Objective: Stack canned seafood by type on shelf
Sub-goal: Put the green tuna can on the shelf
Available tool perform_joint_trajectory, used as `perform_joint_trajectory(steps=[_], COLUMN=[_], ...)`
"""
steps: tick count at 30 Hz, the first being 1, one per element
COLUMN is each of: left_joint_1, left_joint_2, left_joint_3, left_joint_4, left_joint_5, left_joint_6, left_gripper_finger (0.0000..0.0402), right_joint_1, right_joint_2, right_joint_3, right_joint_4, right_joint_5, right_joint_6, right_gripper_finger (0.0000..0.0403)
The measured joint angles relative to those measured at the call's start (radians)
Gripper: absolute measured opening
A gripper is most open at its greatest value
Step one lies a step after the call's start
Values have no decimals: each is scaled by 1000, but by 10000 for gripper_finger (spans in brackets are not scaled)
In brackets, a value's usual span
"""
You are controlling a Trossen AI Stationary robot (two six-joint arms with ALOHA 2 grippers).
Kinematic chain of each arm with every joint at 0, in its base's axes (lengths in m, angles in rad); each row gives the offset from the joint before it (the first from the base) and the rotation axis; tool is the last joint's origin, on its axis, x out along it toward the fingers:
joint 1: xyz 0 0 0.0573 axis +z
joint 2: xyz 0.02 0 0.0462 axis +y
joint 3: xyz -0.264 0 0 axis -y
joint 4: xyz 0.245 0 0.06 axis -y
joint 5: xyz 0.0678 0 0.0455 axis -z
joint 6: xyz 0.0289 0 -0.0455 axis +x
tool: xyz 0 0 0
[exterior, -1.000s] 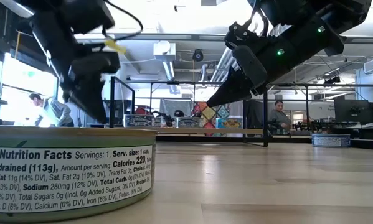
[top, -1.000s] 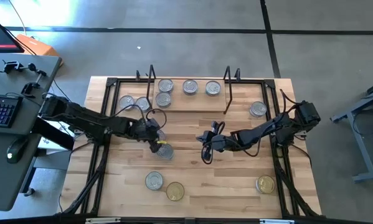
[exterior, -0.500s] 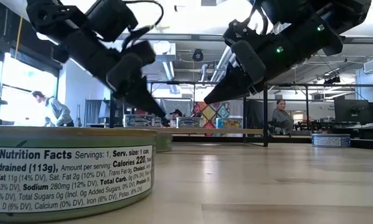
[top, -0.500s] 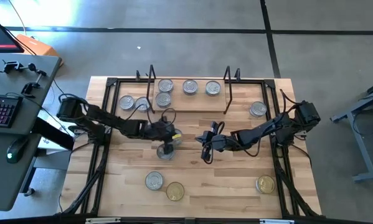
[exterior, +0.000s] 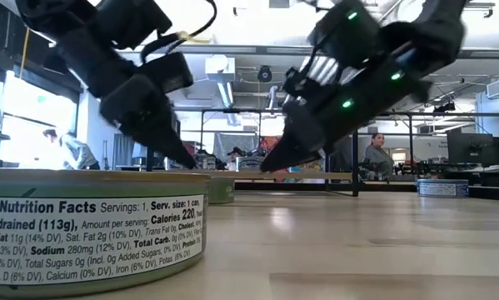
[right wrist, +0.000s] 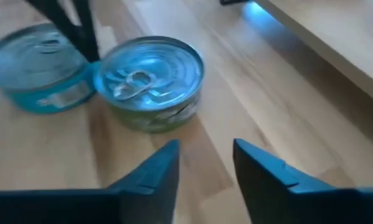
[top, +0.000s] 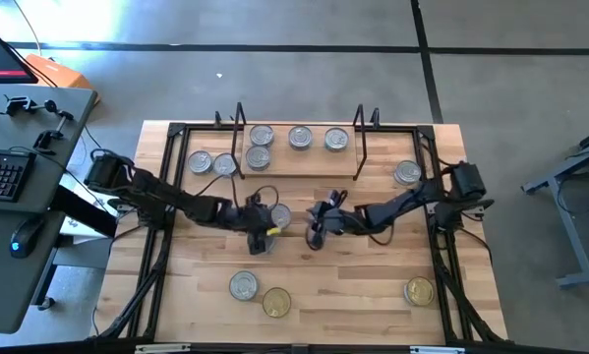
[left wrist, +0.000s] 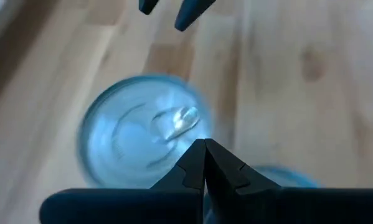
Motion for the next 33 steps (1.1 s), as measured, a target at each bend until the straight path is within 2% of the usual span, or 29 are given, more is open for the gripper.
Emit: perform_joint_trajectory(steps=[3,11,14,17,20,22,25,28,30,33], left_joint_1=[-27,34,62,80,89,91,89,70,56,39], left_joint_2=[0,20,43,74,106,119,108,75,57,41], left_joint_3=[0,1,3,4,3,2,11,40,62,96], left_joint_4=[-35,-62,-47,5,95,148,129,35,-43,-157], left_joint_5=[-102,-91,-86,-88,-85,-80,-80,-101,-114,-129], left_joint_6=[-19,-40,-4,39,128,198,235,198,122,-27], left_gripper_finger=[0,0,0,0,0,0,0,0,0,0], right_joint_1=[-40,-78,-73,-54,-16,14,49,63,48,-6], right_joint_2=[48,106,106,106,106,101,75,42,36,46], right_joint_3=[51,139,142,142,142,143,145,145,143,142], right_joint_4=[-34,-132,-135,-142,-145,-176,-287,-419,-456,-396], right_joint_5=[-40,-83,-109,-226,-294,-303,-241,-104,-14,14], right_joint_6=[-9,-40,-76,-114,-155,-209,-219,-132,-108,-112], right_gripper_finger=[170,170,161,153,147,145,144,144,144,144])
